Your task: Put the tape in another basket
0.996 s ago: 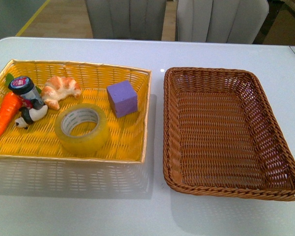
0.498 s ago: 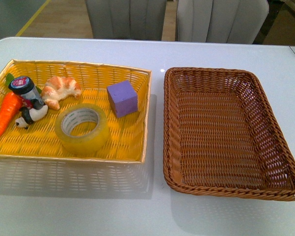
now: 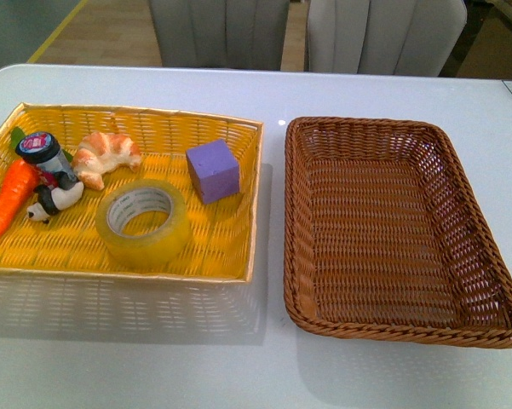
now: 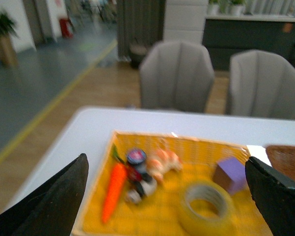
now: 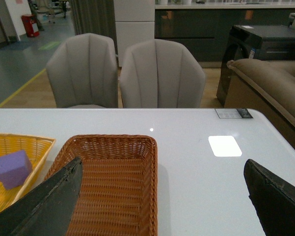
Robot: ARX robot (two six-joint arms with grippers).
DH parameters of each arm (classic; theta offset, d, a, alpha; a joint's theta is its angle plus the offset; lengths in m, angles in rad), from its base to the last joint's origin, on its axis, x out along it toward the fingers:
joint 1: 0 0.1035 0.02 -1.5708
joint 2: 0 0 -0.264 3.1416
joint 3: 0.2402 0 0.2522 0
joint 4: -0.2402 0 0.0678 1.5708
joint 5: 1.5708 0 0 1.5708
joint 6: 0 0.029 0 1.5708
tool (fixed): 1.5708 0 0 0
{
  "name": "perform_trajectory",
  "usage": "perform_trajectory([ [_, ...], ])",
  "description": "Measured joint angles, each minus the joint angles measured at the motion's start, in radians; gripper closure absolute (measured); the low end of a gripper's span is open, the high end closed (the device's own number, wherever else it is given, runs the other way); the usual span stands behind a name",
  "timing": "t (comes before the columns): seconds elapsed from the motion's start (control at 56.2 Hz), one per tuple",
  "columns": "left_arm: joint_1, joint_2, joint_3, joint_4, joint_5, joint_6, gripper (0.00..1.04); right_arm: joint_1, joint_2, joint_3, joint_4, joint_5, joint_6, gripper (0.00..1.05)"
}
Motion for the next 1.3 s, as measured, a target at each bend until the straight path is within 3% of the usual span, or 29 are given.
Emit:
perform_trajectory([
  [0.036,0.001,0.137,0.053,-0.050,0.008,-0.092,0.09,0.000,0.000,0.000,0.000,0.000,0.000,0.09],
  [0.107,-0.015,0.364,0.100,0.082,0.001,-0.190,0.09,0.001,0.000,0.000,0.000,0.000,0.000,0.09],
  [0.267,-0.048,0.793,0.157,0.454,-0.035,-0.195,0.09,0.001,0.000,0.000,0.000,0.000,0.000,0.09],
  [0.48,-0.084,1.275,0.293,0.717,-0.056,-0.145,0.09,0.001,0.000,0.000,0.000,0.000,0.000,0.09],
  [0.8,-0.119,1.692,0.533,0.751,-0.060,-0.088,0.09,0.001,0.000,0.000,0.000,0.000,0.000,0.09],
  [1.298,-0.148,1.975,0.742,0.687,-0.060,0.013,0.09,0.001,0.000,0.000,0.000,0.000,0.000,0.09],
])
